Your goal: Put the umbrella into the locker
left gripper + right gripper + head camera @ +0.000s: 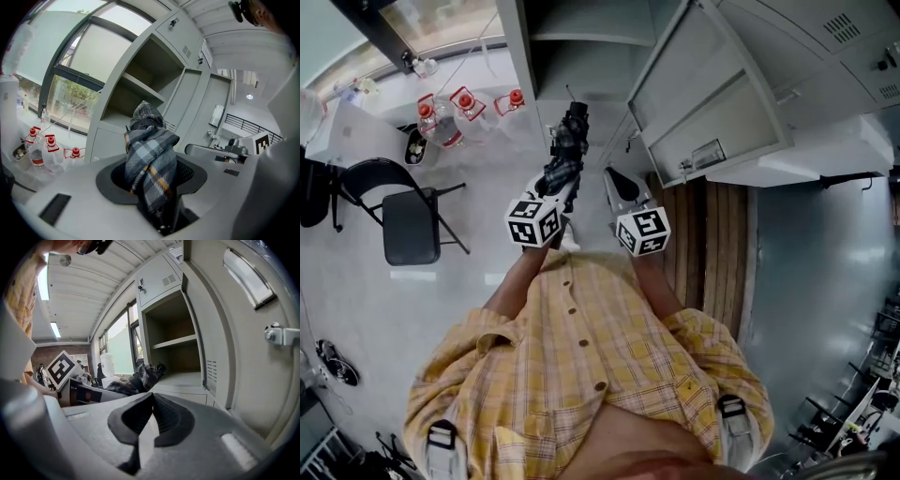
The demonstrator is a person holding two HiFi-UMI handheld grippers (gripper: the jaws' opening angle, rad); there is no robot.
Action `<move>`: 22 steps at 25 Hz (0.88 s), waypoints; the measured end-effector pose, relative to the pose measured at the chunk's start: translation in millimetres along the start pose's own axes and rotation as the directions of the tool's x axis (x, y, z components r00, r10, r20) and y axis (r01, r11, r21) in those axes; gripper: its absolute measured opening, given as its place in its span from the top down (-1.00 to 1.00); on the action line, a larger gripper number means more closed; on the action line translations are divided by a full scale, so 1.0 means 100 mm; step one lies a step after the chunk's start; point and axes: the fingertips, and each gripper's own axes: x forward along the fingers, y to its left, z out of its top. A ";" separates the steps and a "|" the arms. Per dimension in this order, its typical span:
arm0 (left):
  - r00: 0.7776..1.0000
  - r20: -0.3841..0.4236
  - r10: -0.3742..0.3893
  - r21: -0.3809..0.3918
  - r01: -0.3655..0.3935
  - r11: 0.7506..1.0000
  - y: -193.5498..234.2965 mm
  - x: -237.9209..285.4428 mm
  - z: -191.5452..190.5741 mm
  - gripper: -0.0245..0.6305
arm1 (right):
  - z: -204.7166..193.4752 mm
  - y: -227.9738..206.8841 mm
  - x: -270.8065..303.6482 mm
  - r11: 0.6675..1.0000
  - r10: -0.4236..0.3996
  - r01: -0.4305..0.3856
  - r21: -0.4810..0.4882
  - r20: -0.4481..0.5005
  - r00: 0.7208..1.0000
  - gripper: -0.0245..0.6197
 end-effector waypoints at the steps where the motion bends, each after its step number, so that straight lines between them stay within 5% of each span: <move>1: 1.000 -0.004 -0.006 0.001 0.006 1.000 0.04 0.01 0.02 0.36 | 0.01 0.01 0.05 1.000 -0.002 0.002 -0.006 -0.002 1.000 0.93; 22: 0.996 -0.065 -0.060 0.004 0.060 0.998 0.18 0.34 0.10 0.36 | 0.09 -0.27 0.36 0.997 -0.073 0.073 -0.012 -0.007 0.997 0.93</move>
